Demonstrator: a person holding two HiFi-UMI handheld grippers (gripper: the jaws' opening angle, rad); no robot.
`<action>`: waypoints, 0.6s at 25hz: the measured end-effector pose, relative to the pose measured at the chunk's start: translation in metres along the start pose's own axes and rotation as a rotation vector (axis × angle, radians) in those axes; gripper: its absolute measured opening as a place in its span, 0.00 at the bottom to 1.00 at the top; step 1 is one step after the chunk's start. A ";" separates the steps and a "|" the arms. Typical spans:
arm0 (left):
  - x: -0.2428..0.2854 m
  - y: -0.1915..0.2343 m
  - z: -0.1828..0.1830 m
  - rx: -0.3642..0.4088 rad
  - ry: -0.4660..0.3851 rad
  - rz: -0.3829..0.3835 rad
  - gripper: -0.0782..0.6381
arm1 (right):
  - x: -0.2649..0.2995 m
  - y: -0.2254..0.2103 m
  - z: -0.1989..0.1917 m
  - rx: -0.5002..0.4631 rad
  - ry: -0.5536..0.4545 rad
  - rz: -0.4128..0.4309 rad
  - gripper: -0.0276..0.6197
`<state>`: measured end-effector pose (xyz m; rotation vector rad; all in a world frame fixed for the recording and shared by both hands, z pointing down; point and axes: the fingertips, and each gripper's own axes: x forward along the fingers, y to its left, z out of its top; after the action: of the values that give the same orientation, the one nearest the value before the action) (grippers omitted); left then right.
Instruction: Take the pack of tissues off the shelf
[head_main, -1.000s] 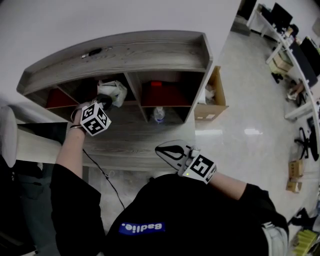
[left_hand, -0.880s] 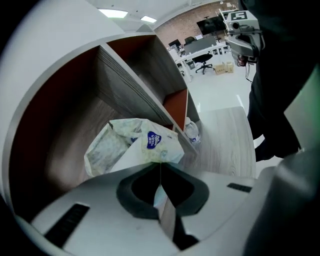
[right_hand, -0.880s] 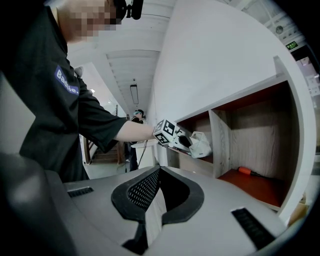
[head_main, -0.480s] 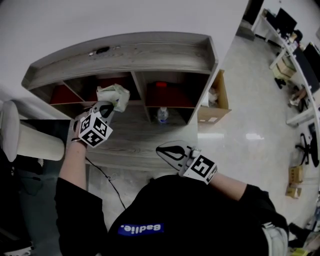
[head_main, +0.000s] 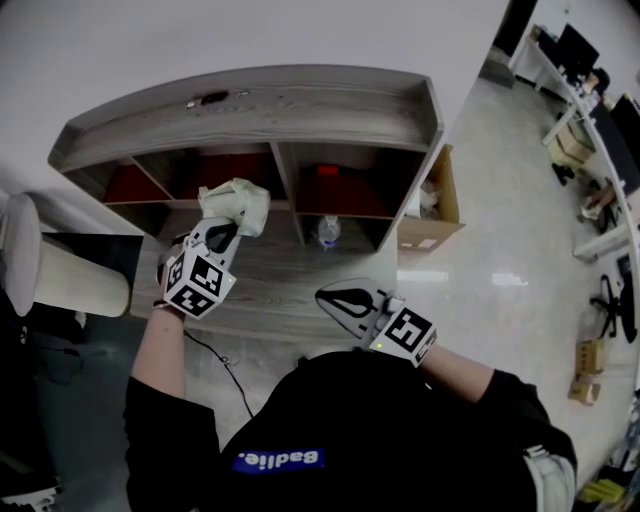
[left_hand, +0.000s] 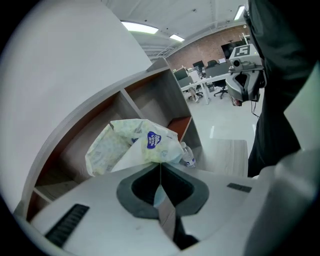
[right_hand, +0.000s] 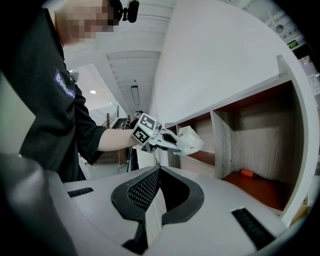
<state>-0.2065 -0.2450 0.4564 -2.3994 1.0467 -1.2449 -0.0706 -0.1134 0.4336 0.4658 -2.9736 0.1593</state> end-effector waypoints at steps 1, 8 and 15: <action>-0.002 -0.003 0.003 -0.012 -0.008 0.002 0.12 | 0.000 0.000 0.000 0.001 0.000 0.000 0.09; -0.017 -0.028 0.022 -0.067 -0.080 -0.009 0.12 | 0.001 -0.006 0.002 0.005 -0.008 -0.012 0.09; -0.030 -0.058 0.034 -0.152 -0.136 -0.033 0.12 | 0.000 -0.009 0.002 0.007 -0.010 -0.021 0.09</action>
<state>-0.1634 -0.1863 0.4465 -2.5832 1.1015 -1.0288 -0.0684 -0.1226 0.4325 0.4998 -2.9778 0.1656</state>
